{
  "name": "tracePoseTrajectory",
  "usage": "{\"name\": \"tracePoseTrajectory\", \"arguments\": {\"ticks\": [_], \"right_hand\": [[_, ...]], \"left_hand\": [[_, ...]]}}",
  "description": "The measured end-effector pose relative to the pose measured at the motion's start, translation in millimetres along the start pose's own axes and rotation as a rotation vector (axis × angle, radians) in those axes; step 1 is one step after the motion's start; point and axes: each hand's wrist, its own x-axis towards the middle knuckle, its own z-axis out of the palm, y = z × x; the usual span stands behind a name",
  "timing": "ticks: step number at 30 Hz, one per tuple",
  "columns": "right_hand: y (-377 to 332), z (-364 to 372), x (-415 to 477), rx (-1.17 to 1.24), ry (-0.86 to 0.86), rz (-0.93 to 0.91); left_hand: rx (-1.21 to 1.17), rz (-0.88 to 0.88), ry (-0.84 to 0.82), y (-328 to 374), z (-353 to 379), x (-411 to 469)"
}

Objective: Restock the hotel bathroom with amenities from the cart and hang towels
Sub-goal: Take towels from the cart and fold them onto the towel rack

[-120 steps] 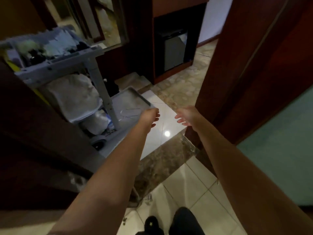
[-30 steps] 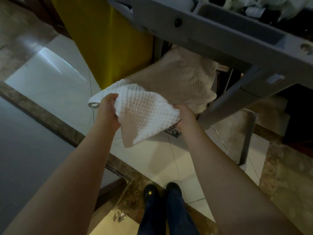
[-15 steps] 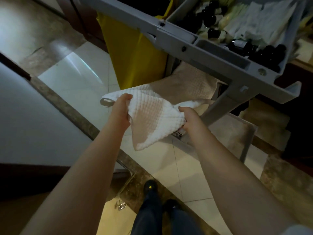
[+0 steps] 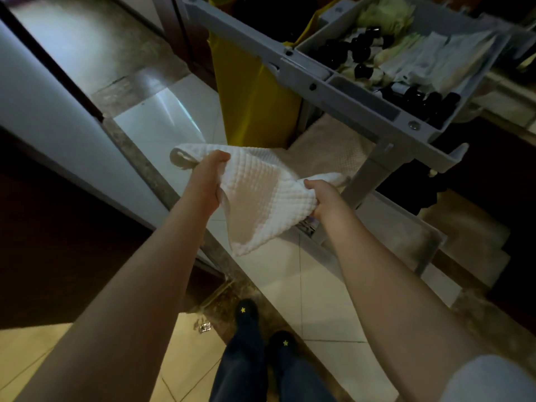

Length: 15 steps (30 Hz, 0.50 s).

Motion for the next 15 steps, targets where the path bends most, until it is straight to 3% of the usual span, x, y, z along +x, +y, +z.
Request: {"name": "tracePoseTrajectory", "arguments": {"ticks": [5, 11, 15], "right_hand": [[23.8, 5.9, -24.1, 0.002, -0.067, -0.037], [71.1, 2.0, -54.3, -0.126, -0.009, -0.083], [101.9, 4.0, -72.5, -0.16, 0.037, -0.12]], "left_hand": [[0.067, 0.008, 0.031, 3.7, -28.4, -27.5], [0.242, 0.007, 0.067, -16.8, -57.7, -58.4], [0.223, -0.018, 0.03, -32.0, -85.5, -75.8]]}}
